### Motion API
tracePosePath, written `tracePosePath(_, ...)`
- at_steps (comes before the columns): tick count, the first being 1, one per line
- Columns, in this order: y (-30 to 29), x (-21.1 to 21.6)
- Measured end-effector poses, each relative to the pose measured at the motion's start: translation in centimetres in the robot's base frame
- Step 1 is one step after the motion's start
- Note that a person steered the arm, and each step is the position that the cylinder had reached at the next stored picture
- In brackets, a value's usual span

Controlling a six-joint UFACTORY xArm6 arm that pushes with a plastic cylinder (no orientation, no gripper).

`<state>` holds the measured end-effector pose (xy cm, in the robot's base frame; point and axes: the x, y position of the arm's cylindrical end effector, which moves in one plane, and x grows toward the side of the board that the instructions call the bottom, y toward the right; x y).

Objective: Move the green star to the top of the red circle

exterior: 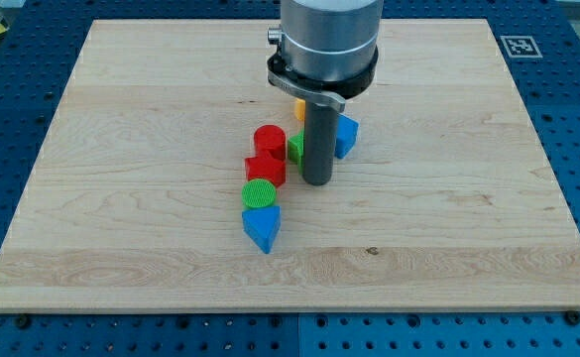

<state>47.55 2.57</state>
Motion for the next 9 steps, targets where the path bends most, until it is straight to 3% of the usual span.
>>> tracePosePath(5, -0.4, -13.4)
tracePosePath(9, -4.3, -11.1)
